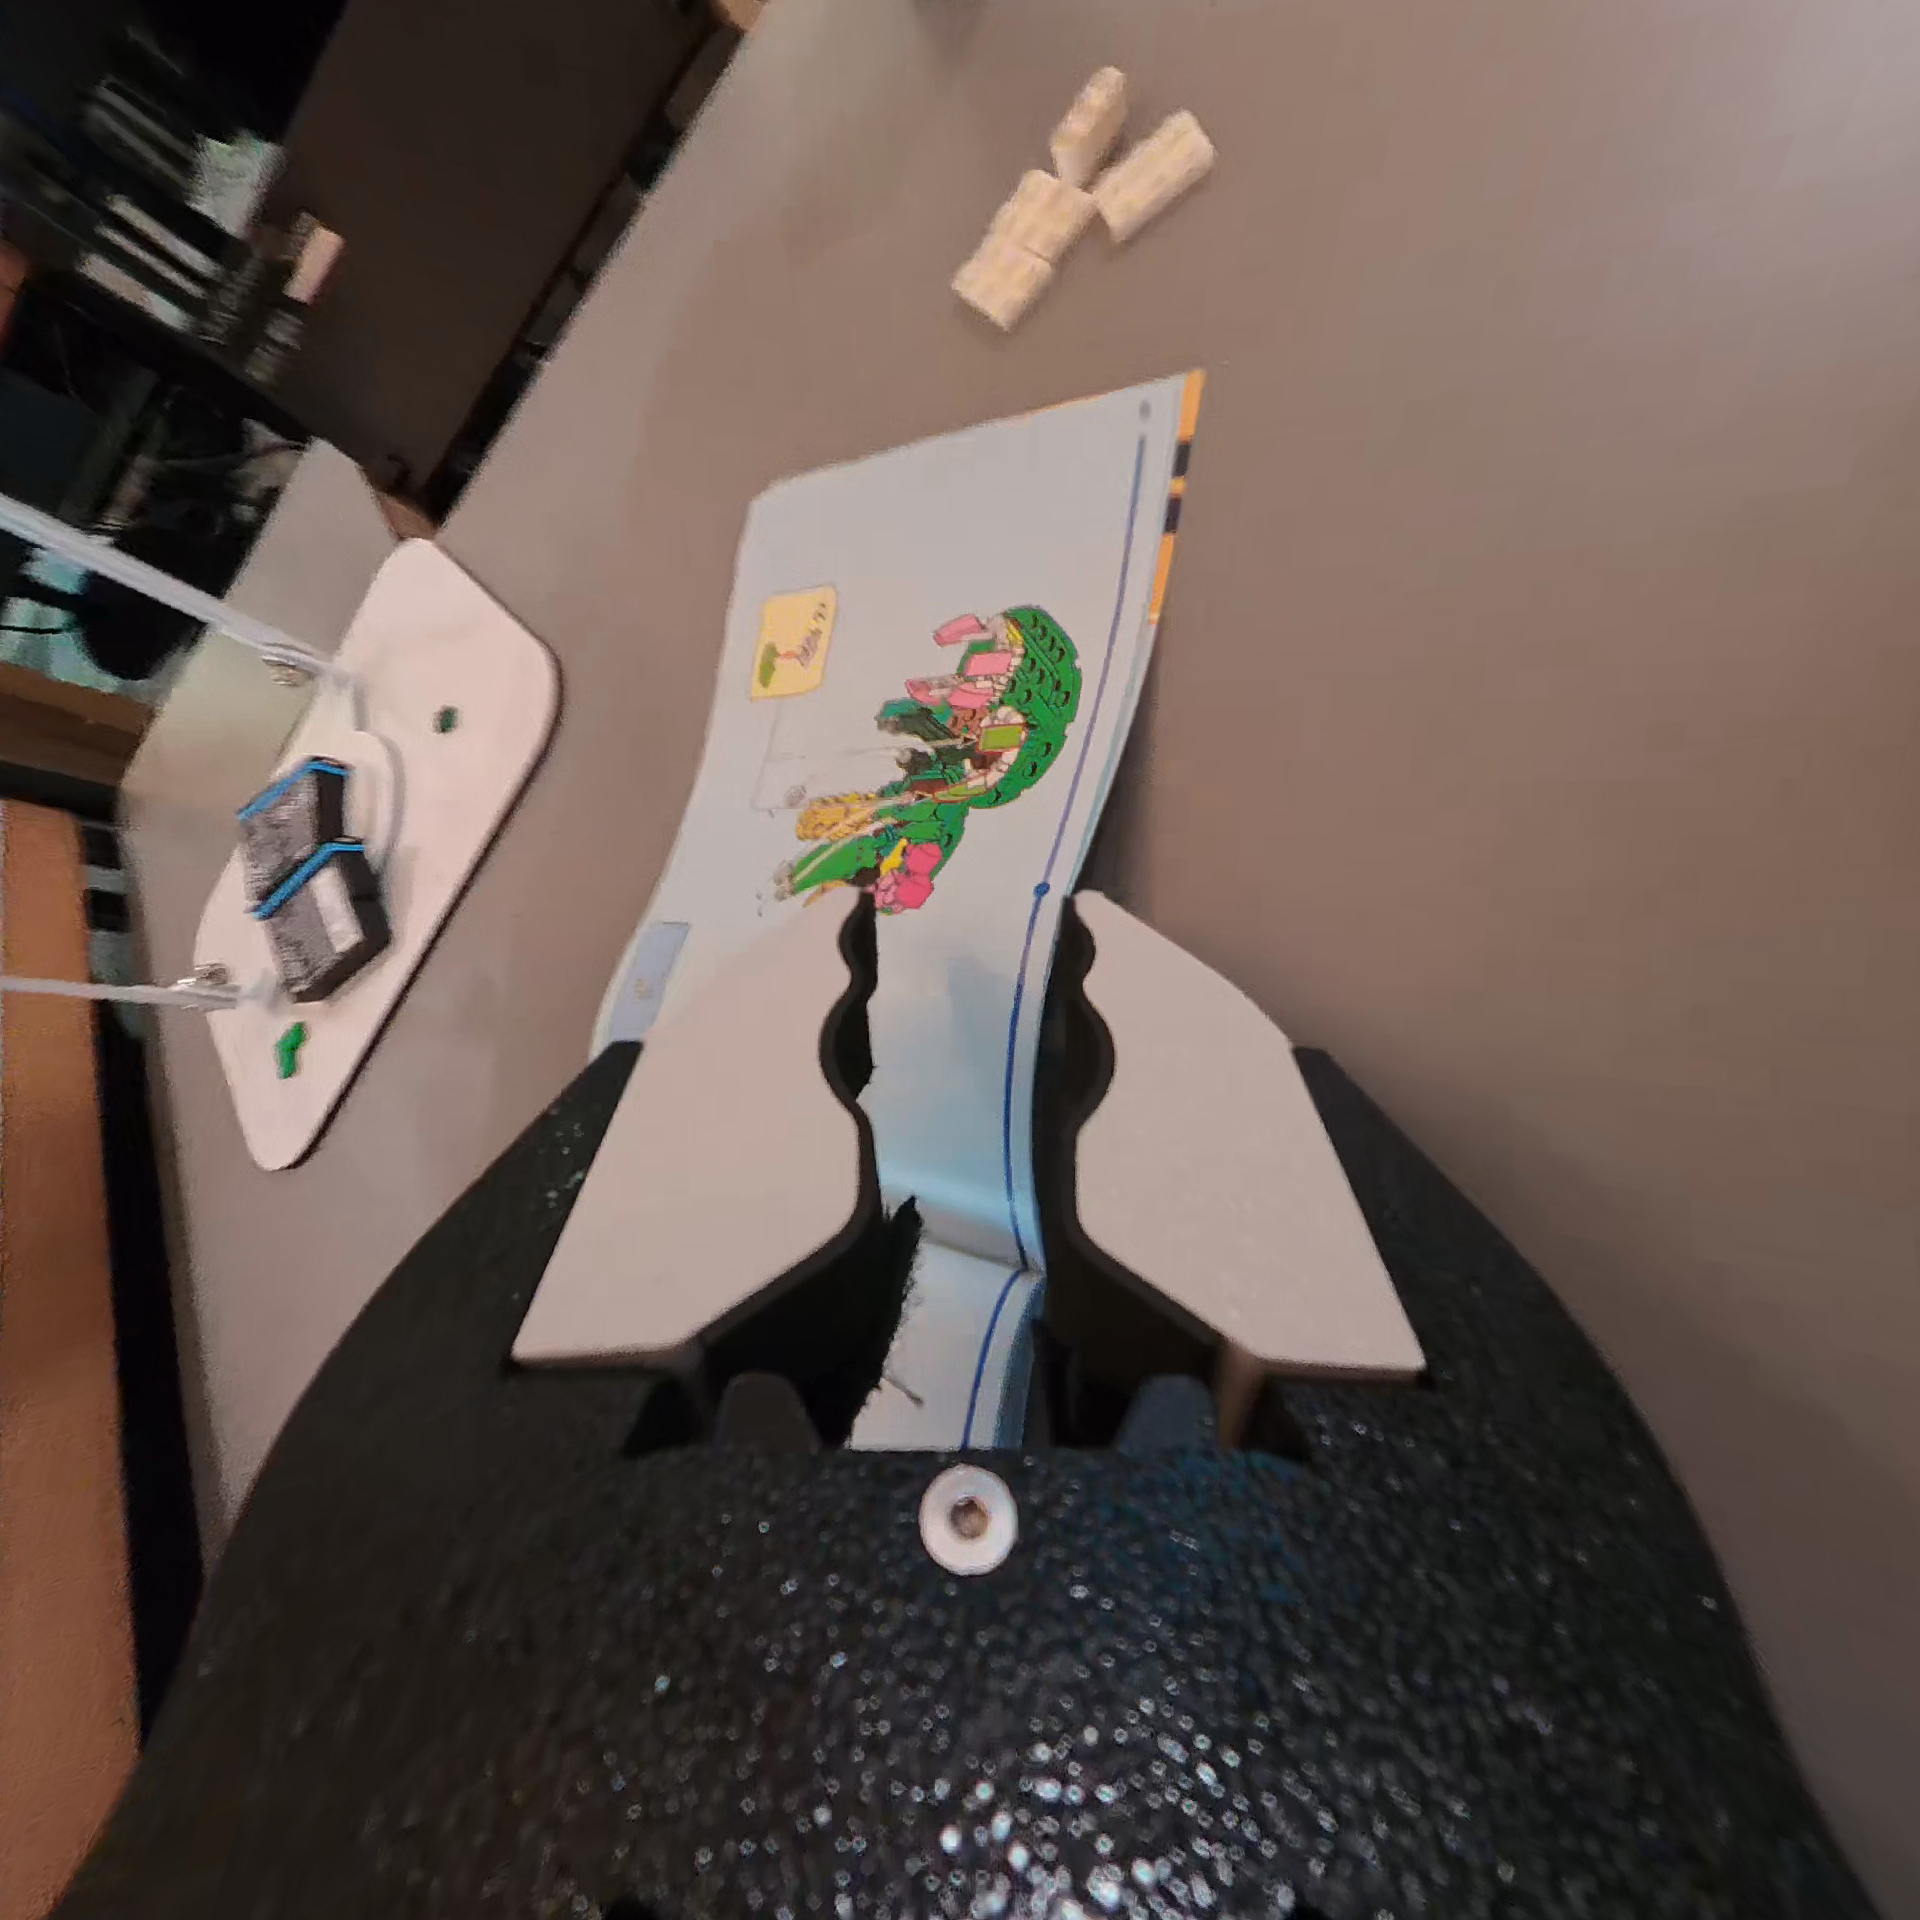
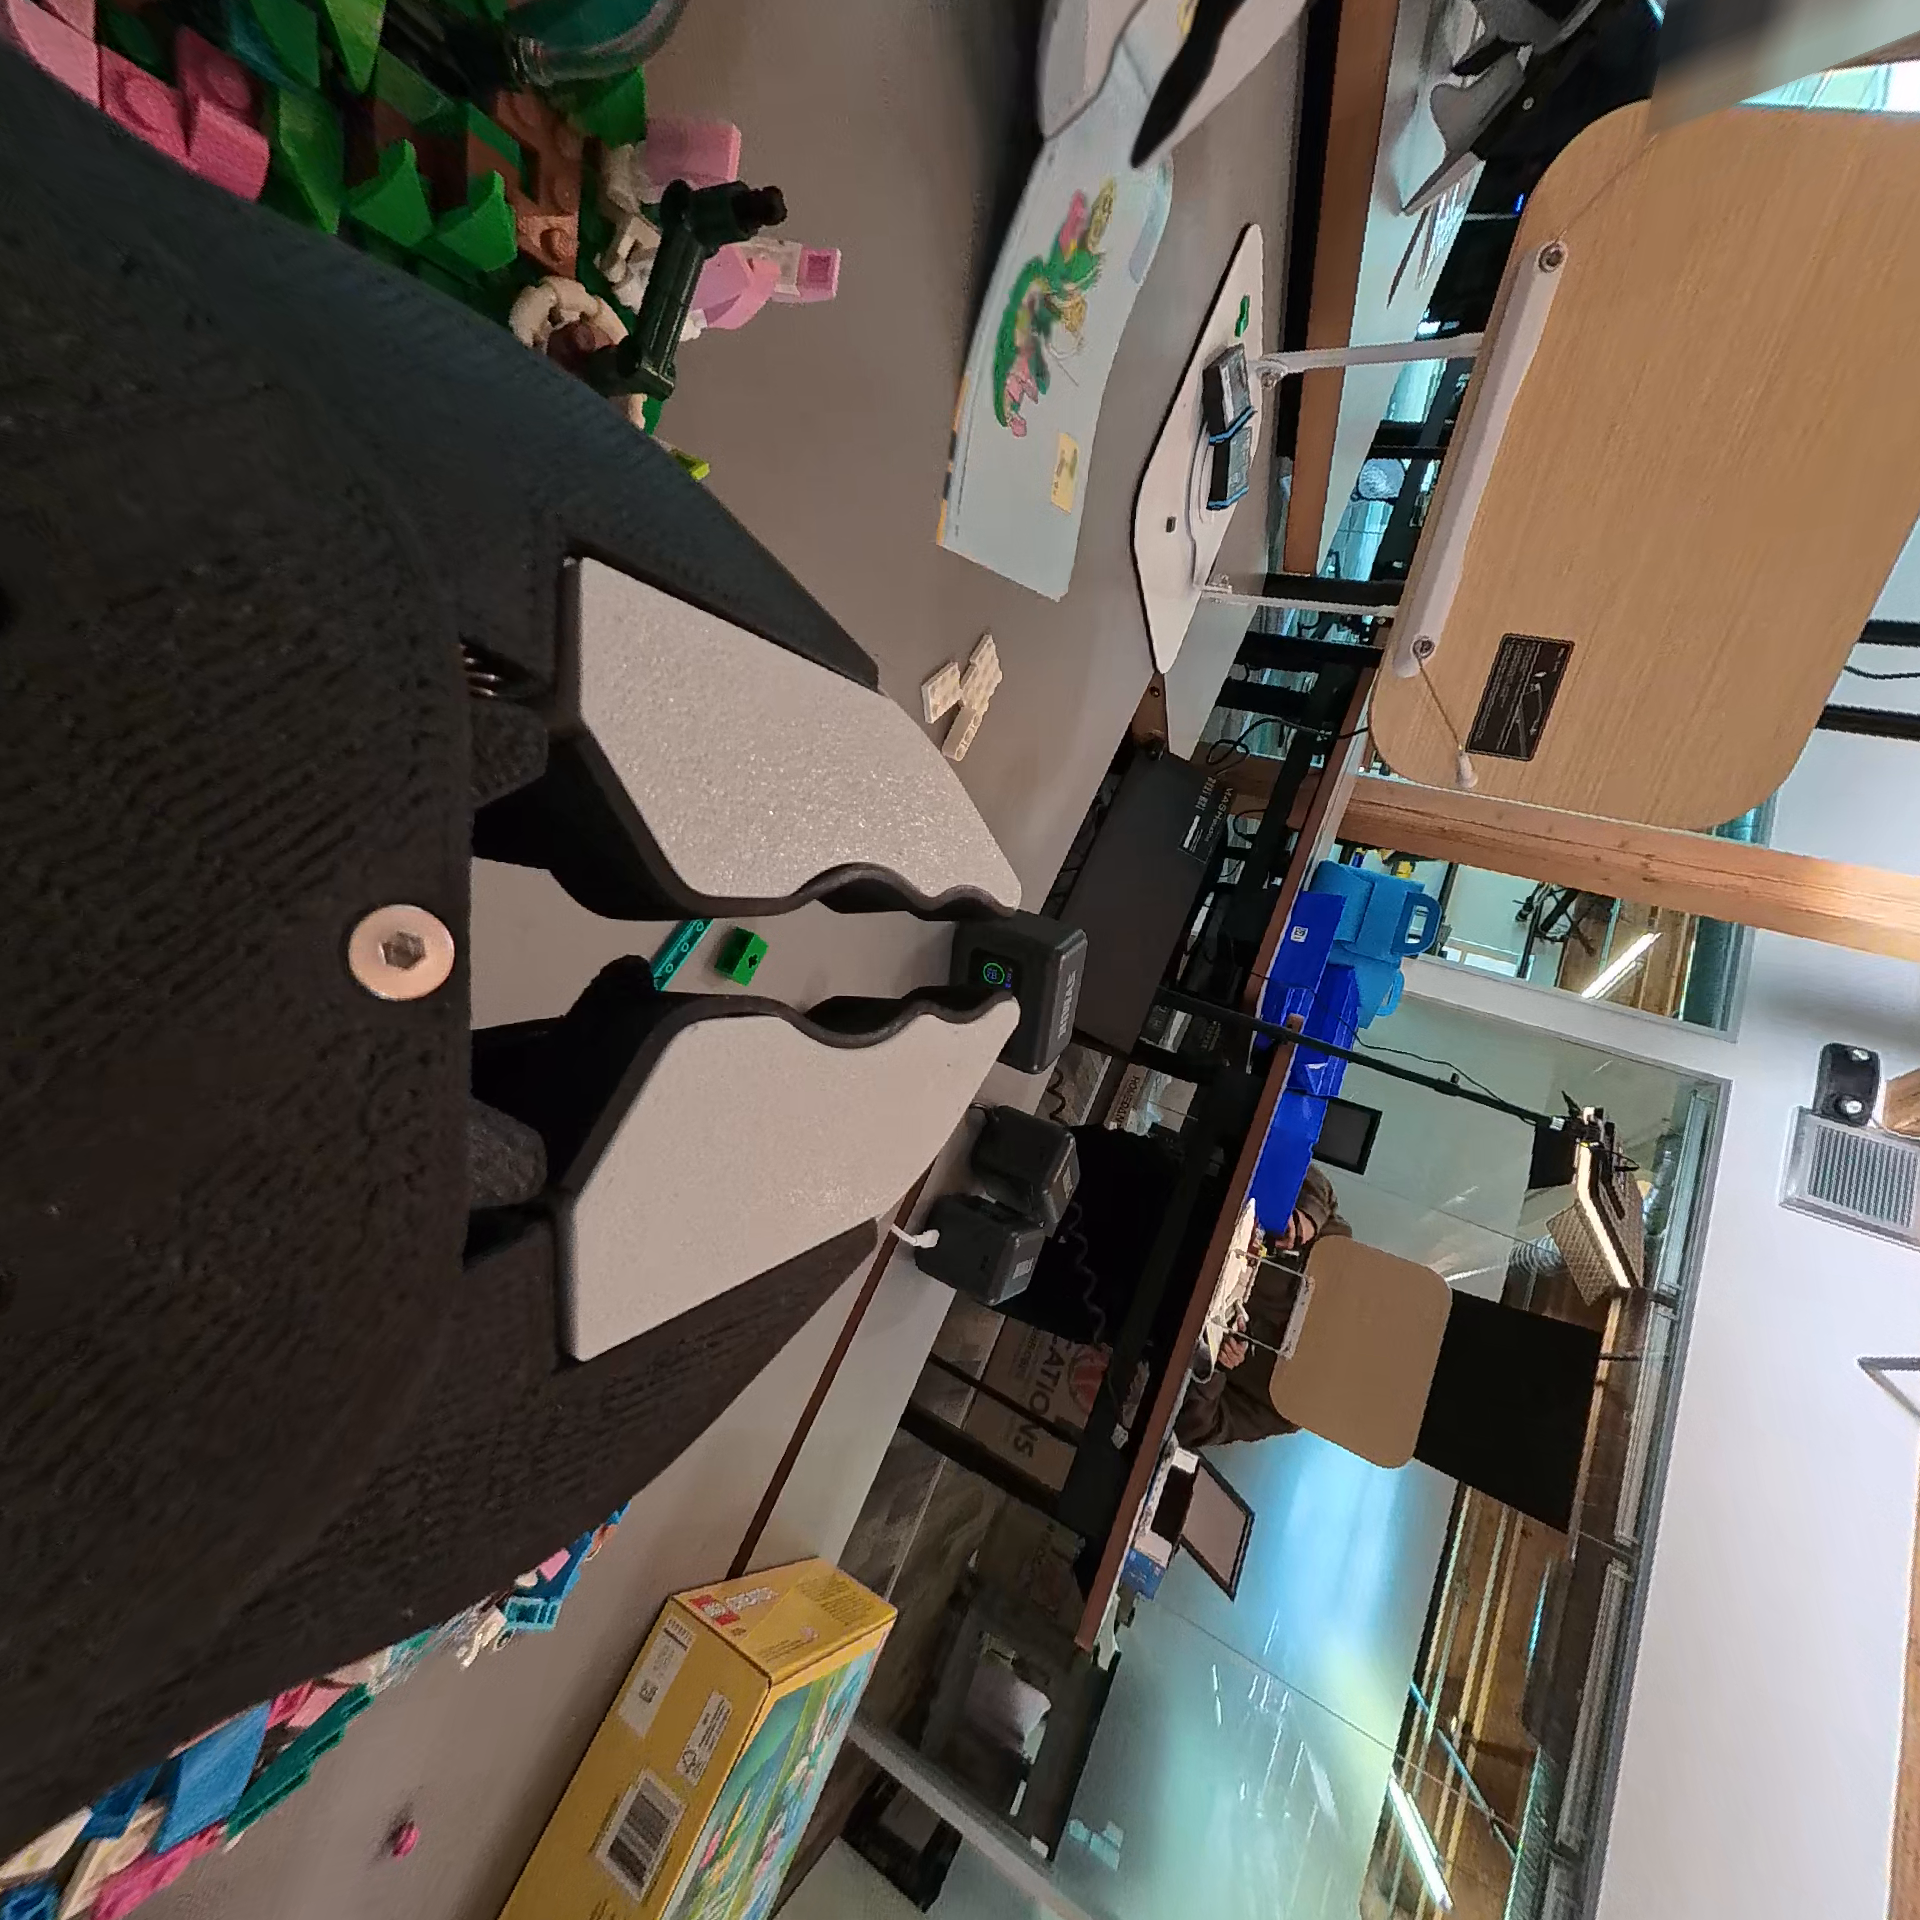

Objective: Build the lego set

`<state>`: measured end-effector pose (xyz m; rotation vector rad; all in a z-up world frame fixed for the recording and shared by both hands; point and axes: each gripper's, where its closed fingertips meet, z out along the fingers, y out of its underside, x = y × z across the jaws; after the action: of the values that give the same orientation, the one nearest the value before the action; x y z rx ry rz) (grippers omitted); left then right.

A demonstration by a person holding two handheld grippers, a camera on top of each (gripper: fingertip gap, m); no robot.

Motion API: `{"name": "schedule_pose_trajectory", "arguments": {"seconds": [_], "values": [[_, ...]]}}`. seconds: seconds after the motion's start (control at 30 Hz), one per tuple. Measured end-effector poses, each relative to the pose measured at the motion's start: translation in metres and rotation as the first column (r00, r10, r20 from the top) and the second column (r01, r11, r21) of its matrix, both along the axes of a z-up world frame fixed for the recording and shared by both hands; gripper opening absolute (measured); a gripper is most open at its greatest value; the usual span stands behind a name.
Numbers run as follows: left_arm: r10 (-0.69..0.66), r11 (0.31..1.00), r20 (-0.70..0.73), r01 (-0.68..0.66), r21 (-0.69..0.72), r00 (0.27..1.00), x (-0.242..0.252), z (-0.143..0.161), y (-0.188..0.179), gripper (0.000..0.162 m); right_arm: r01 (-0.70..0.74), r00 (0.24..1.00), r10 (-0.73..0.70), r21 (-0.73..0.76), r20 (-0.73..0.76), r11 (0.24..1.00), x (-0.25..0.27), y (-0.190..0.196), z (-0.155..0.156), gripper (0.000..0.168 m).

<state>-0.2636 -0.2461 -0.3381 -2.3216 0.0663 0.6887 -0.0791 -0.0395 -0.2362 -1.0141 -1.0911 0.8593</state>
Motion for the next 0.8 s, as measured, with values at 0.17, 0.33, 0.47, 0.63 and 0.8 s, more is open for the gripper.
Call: {"name": "schedule_pose_trajectory", "arguments": {"seconds": [0.17, 0.33, 0.47, 0.63, 0.8], "values": [[-0.018, 0.998, 0.083, 0.014, 0.059, 0.996, 0.007, 0.005, 0.003, 0.043, 0.0, 1.0, 0.0, 0.001, 0.005, 1.0, -0.001, 0.0, -0.001, 0.01], [0.009, 1.0, 0.093, -0.009, -0.006, 0.996, 0.002, -0.007, -0.004, 0.045, -0.001, 1.0, 0.001, 0.003, 0.006, 1.0, -0.001, 0.0, -0.001, 0.01], [0.025, 0.999, 0.064, -0.022, -0.044, 0.998, -0.001, -0.013, -0.005, 0.037, -0.003, 1.0, 0.003, 0.003, 0.008, 1.0, -0.001, 0.0, -0.002, 0.01], [0.006, 1.0, -0.019, -0.007, -0.017, 1.0, -0.005, -0.013, 0.0, 0.007, -0.005, 1.0, 0.005, 0.005, 0.009, 1.0, -0.001, -0.001, -0.001, 0.01], [0.001, 1.0, 0.014, 0.0, -0.029, 1.0, -0.003, -0.017, 0.0, 0.001, -0.004, 1.0, 0.004, 0.007, 0.012, 1.0, -0.001, -0.001, -0.002, 0.01]]}}
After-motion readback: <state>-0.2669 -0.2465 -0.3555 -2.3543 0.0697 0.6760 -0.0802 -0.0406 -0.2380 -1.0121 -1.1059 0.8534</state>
